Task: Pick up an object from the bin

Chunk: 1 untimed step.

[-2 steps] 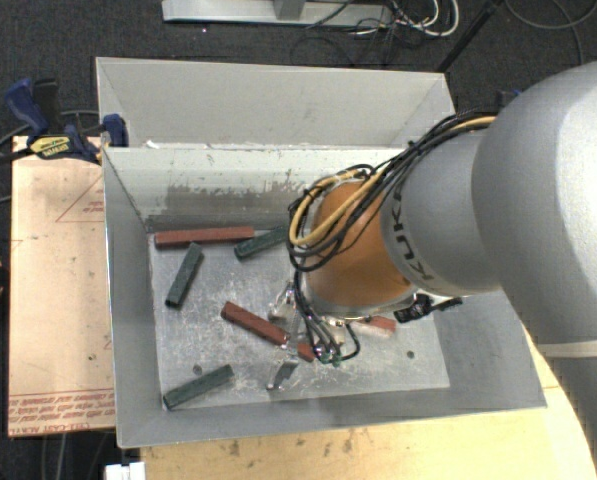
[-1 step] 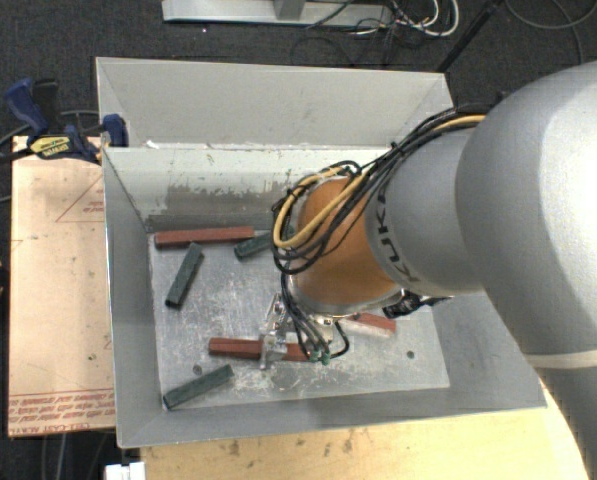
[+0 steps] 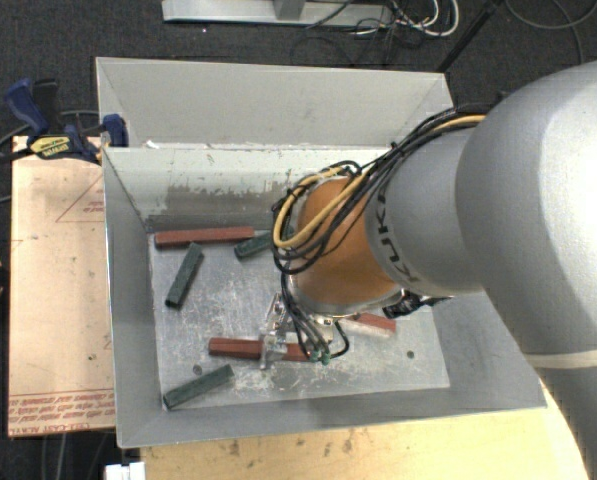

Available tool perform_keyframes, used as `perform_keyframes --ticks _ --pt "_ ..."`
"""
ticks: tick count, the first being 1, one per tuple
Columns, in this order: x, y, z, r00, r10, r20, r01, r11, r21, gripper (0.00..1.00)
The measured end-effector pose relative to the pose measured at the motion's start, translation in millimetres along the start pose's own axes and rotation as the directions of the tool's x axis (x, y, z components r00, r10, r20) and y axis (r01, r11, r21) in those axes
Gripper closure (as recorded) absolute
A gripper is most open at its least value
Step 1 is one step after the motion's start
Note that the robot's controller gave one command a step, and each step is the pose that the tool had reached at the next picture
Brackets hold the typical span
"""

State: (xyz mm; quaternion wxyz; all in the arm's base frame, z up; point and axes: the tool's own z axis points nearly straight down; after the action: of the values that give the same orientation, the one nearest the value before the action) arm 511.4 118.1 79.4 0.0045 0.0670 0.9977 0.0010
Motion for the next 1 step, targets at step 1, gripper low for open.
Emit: perform_keyframes --ticks 1 --pt "-0.2 0.0 -0.4 1.0 0.0 -0.001 0.0 1.0 0.0 1.0"
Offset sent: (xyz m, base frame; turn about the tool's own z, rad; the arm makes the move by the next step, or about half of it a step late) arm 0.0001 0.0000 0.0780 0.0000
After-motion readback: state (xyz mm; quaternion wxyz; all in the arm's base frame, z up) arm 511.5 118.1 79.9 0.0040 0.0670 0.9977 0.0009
